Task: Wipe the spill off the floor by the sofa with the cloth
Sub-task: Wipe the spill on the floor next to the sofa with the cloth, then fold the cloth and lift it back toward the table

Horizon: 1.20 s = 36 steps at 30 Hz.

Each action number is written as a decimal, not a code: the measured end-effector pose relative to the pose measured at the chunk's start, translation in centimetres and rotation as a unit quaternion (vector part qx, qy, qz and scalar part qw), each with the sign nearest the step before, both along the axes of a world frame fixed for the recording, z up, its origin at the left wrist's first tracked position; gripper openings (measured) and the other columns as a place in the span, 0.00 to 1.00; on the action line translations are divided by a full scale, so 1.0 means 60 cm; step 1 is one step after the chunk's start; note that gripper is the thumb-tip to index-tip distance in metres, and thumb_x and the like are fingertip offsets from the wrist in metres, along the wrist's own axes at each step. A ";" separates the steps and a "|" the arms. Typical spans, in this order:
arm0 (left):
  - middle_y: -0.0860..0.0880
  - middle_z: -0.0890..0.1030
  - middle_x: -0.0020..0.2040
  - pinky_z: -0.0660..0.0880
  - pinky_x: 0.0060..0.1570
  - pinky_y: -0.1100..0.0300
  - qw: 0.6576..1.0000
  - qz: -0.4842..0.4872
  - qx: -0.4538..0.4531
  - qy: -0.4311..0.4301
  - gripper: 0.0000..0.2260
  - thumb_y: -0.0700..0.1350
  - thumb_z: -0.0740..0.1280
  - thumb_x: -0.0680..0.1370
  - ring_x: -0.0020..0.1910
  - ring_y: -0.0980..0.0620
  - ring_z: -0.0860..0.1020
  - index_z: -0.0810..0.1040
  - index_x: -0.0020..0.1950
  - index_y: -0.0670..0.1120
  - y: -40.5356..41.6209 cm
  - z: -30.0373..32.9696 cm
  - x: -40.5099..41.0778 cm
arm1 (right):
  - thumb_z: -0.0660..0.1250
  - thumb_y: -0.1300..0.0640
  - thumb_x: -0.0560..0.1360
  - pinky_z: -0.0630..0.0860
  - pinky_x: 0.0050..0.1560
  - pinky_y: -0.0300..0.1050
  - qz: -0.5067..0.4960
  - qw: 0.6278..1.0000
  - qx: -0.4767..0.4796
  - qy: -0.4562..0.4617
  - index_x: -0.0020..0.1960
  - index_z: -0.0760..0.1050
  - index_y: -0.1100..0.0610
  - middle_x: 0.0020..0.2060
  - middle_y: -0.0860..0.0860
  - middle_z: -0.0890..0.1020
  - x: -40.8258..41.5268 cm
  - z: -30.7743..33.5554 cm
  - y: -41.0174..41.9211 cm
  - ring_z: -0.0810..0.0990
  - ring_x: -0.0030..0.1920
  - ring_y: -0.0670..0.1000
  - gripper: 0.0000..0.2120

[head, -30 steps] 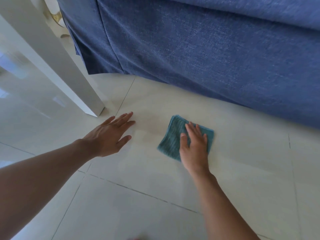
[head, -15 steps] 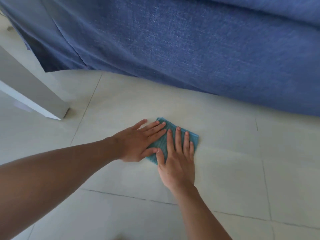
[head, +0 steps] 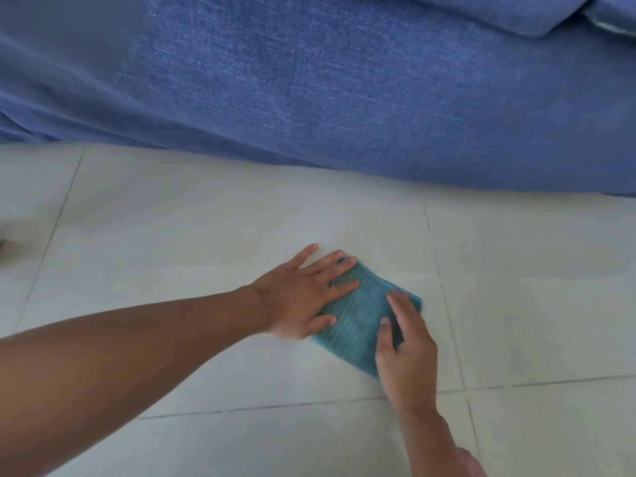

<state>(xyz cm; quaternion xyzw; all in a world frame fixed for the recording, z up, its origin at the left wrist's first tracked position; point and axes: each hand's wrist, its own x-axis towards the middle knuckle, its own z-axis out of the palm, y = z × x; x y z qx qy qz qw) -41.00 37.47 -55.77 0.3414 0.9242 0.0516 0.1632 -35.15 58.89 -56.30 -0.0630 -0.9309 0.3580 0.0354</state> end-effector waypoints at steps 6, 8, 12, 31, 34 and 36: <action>0.45 0.41 0.82 0.40 0.77 0.43 0.997 0.073 -0.001 0.002 0.32 0.57 0.52 0.83 0.79 0.45 0.35 0.43 0.81 0.48 0.034 0.019 -0.034 | 0.73 0.54 0.73 0.74 0.61 0.52 -0.158 0.978 0.024 -0.134 0.72 0.68 0.61 0.64 0.58 0.72 -0.038 0.029 -0.002 0.74 0.61 0.59 0.30; 0.46 0.45 0.82 0.40 0.77 0.43 0.998 0.055 -0.002 -0.008 0.33 0.54 0.56 0.82 0.79 0.45 0.36 0.44 0.81 0.46 0.050 0.025 -0.046 | 0.73 0.57 0.73 0.77 0.48 0.48 -0.196 0.966 -0.033 -0.166 0.60 0.73 0.61 0.54 0.57 0.76 -0.048 0.041 -0.006 0.78 0.48 0.57 0.19; 0.47 0.63 0.78 0.43 0.78 0.46 0.999 0.028 0.021 -0.005 0.34 0.44 0.63 0.78 0.80 0.48 0.45 0.49 0.80 0.44 0.082 0.029 -0.051 | 0.69 0.62 0.73 0.70 0.33 0.44 -0.155 0.969 -0.074 -0.175 0.41 0.77 0.61 0.33 0.55 0.80 -0.050 0.056 0.004 0.78 0.35 0.56 0.04; 0.46 0.77 0.53 0.82 0.44 0.44 0.609 0.478 0.579 -0.255 0.12 0.43 0.69 0.79 0.50 0.47 0.80 0.73 0.60 0.55 -0.162 0.187 -0.017 | 0.66 0.61 0.79 0.77 0.43 0.46 0.147 0.865 -0.420 -0.230 0.53 0.84 0.52 0.48 0.55 0.83 -0.175 0.210 -0.154 0.80 0.47 0.52 0.09; 0.45 0.81 0.52 0.81 0.45 0.48 0.606 0.488 0.594 -0.203 0.16 0.38 0.71 0.77 0.50 0.47 0.82 0.70 0.59 0.52 -0.222 0.211 0.025 | 0.66 0.63 0.80 0.80 0.45 0.47 0.177 0.863 -0.406 -0.242 0.50 0.84 0.54 0.48 0.53 0.86 -0.179 0.227 -0.210 0.83 0.46 0.51 0.09; 0.47 0.82 0.53 0.81 0.45 0.48 0.588 0.490 0.624 -0.154 0.12 0.36 0.69 0.78 0.51 0.47 0.81 0.73 0.55 0.50 -0.249 0.225 0.050 | 0.67 0.66 0.78 0.81 0.53 0.52 0.215 0.853 -0.405 -0.251 0.51 0.85 0.52 0.53 0.54 0.87 -0.176 0.235 -0.239 0.86 0.50 0.53 0.12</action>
